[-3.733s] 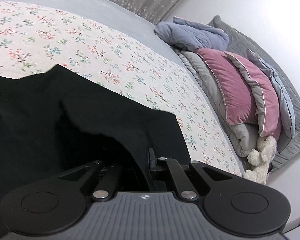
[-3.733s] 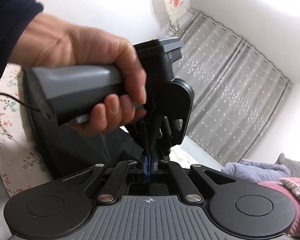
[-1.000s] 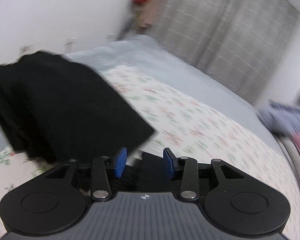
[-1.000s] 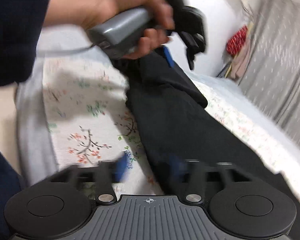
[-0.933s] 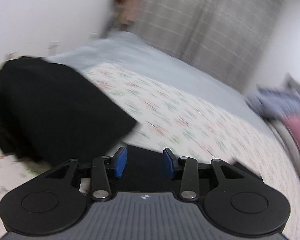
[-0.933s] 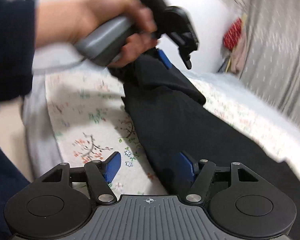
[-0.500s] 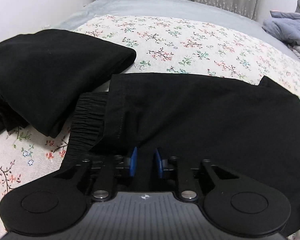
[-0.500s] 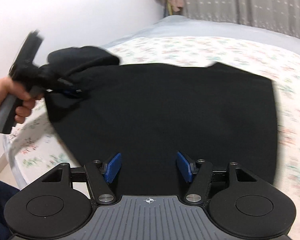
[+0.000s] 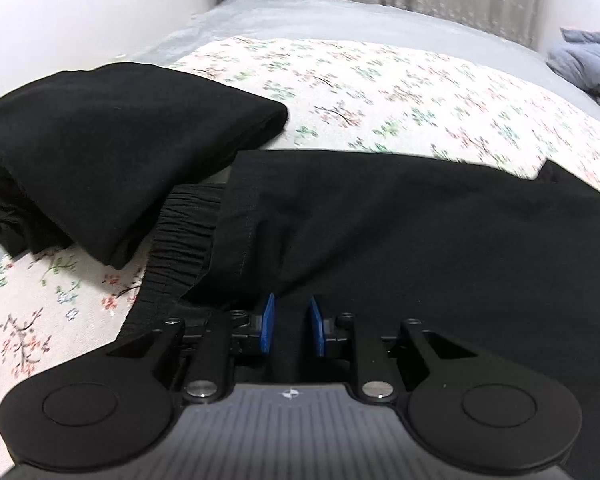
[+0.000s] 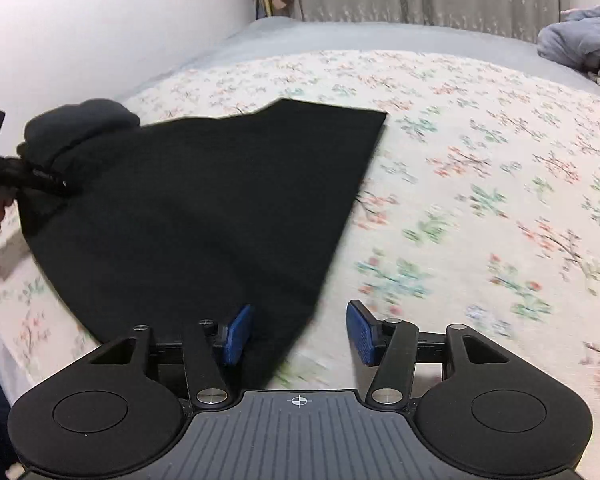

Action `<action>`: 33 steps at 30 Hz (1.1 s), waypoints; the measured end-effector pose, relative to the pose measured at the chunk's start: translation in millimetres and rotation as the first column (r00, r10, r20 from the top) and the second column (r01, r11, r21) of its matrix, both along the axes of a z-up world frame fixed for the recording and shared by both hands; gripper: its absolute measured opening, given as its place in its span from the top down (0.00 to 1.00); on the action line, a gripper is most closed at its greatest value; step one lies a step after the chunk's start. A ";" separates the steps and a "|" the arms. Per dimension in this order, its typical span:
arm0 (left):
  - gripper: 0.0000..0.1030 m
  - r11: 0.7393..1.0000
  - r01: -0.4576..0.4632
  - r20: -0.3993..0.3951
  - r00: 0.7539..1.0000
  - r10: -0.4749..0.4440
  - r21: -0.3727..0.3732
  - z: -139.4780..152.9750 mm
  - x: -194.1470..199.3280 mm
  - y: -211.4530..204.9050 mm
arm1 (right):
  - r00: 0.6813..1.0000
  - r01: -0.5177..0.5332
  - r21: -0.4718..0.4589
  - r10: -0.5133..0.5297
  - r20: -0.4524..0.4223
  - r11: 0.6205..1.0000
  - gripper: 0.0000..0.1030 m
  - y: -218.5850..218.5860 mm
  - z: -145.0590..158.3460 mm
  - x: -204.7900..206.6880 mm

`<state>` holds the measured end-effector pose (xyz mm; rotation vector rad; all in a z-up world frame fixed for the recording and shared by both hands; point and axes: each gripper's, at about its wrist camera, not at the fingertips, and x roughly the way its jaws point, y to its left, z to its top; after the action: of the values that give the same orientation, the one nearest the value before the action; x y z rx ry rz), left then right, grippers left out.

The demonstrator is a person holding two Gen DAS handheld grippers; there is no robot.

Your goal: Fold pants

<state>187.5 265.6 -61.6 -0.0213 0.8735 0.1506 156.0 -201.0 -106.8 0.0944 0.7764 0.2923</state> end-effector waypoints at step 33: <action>0.47 0.872 0.477 0.015 0.878 -0.478 -0.108 -16.6 -55.2 -200.2 | 0.991 0.108 0.674 -0.022 -0.136 0.730 0.51 -51.0 -48.8 -9.3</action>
<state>132.3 65.4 -78.2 0.0948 0.8746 -0.3642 146.7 -252.1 -155.6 0.8497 0.7482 0.5009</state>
